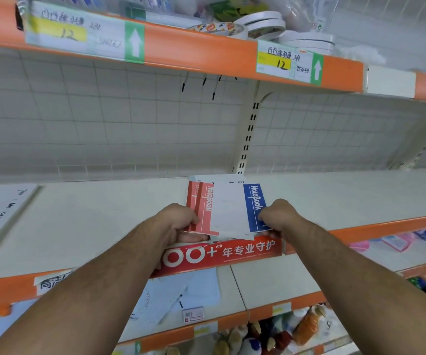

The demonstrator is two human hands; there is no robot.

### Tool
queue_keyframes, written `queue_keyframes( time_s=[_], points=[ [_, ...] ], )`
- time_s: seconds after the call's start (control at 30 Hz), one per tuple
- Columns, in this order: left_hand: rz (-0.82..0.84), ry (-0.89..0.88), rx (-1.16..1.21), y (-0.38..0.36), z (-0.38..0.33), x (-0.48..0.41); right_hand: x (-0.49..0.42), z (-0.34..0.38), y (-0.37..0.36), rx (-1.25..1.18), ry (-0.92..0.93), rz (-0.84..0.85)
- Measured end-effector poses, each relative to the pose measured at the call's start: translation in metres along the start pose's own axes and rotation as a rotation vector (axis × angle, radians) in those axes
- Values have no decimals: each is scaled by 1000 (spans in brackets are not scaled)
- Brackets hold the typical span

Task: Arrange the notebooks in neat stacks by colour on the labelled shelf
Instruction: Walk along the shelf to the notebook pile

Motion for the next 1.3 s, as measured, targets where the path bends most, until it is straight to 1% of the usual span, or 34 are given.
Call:
queue_keyframes(
  time_s=[0.3,0.43,0.53,0.7,0.8,1.07,1.3],
  points=[
    [87,-19,112,10,2,1,16,5,-13,-19,-76,-28],
    [83,-38,158,15,0,3,28,6,-12,-151,-108,1],
    [64,-44,188,17,1,13,41,6,-9,-230,-81,7],
    [-7,-79,218,22,3,46,57,6,-6,-350,0,20],
    [-68,-106,231,25,10,73,71,5,-5,-378,64,52],
    [-274,-168,316,29,61,157,116,-11,-19,-411,176,224],
    [-490,-152,401,42,129,244,162,-18,-71,-342,257,423]
  ],
)
Point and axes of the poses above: each hand's wrist, its own x-axis away from the middle knuckle, its own y-axis out of the back of the hand, z = x × y, the point moved 2 cm from there along -x, towards the middle knuckle, and after that the axes turned 4 degrees about z, right-handed, at the moved point
